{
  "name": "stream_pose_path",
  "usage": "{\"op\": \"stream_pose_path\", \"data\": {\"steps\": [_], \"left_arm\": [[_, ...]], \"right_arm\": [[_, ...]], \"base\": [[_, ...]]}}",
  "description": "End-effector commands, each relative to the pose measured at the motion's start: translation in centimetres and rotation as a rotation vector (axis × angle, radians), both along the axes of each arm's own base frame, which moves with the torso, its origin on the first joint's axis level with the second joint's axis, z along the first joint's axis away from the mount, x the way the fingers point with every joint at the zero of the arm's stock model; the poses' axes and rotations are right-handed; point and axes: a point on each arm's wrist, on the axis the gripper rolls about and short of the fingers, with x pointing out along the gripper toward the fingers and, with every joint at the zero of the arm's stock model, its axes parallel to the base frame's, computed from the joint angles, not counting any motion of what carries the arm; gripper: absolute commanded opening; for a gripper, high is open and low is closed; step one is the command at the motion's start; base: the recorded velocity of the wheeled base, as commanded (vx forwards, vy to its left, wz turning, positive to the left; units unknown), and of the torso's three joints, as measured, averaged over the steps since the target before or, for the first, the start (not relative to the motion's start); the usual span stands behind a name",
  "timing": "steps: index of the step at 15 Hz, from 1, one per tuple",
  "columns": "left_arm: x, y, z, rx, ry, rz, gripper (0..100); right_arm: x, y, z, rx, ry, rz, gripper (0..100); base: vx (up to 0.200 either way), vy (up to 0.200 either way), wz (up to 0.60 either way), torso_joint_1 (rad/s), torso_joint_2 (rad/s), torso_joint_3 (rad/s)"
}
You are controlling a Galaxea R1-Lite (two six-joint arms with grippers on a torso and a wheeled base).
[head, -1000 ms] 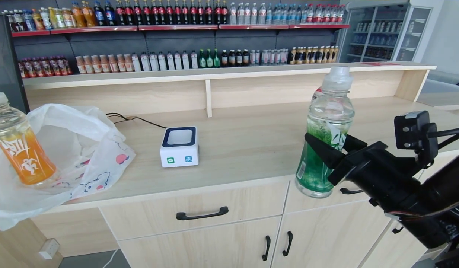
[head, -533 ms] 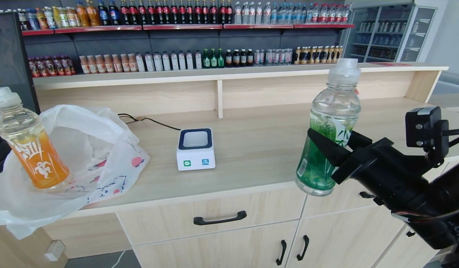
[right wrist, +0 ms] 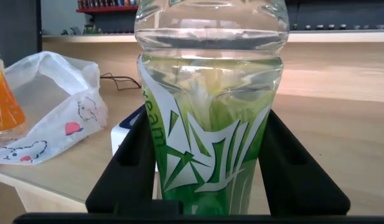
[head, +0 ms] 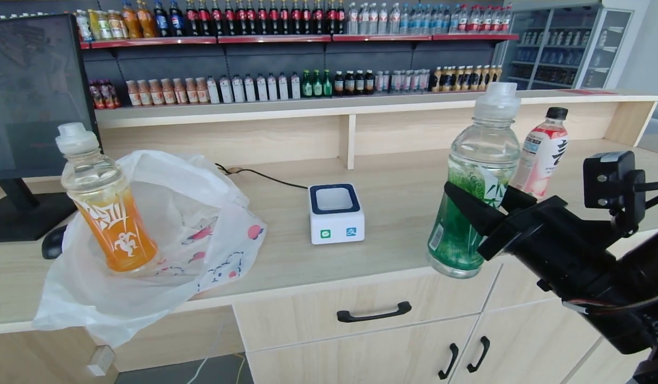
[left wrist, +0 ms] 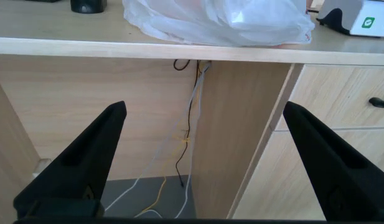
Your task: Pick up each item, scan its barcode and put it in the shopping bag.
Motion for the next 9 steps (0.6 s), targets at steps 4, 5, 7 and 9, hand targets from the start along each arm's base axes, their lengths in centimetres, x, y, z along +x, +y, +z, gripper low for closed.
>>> {"op": "stream_pose_path", "data": {"steps": [4, 5, 7, 9], "left_arm": [[0.0, 0.0, 0.0, -0.001, -0.001, 0.0, 100], [0.0, 0.0, 0.0, -0.001, -0.001, 0.0, 100], [0.0, 0.0, 0.0, -0.001, -0.001, 0.0, 100], [0.0, 0.0, 0.0, -0.001, -0.001, 0.0, 100]], "right_arm": [[0.07, 0.06, -0.14, -0.002, 0.005, 0.001, 0], [0.05, 0.05, -0.18, -0.003, 0.006, 0.001, 0], [0.07, 0.06, -0.14, -0.001, 0.006, 0.001, 0], [0.0, 0.02, -0.21, -0.002, 0.008, 0.001, 0]], "base": [[0.0, 0.2, 0.0, 0.001, 0.01, 0.002], [0.0, 0.2, 0.0, 0.002, 0.0, 0.007], [0.0, 0.2, 0.0, -0.002, 0.0, 0.002], [0.0, 0.0, 0.0, 0.0, 0.0, 0.0]]}}
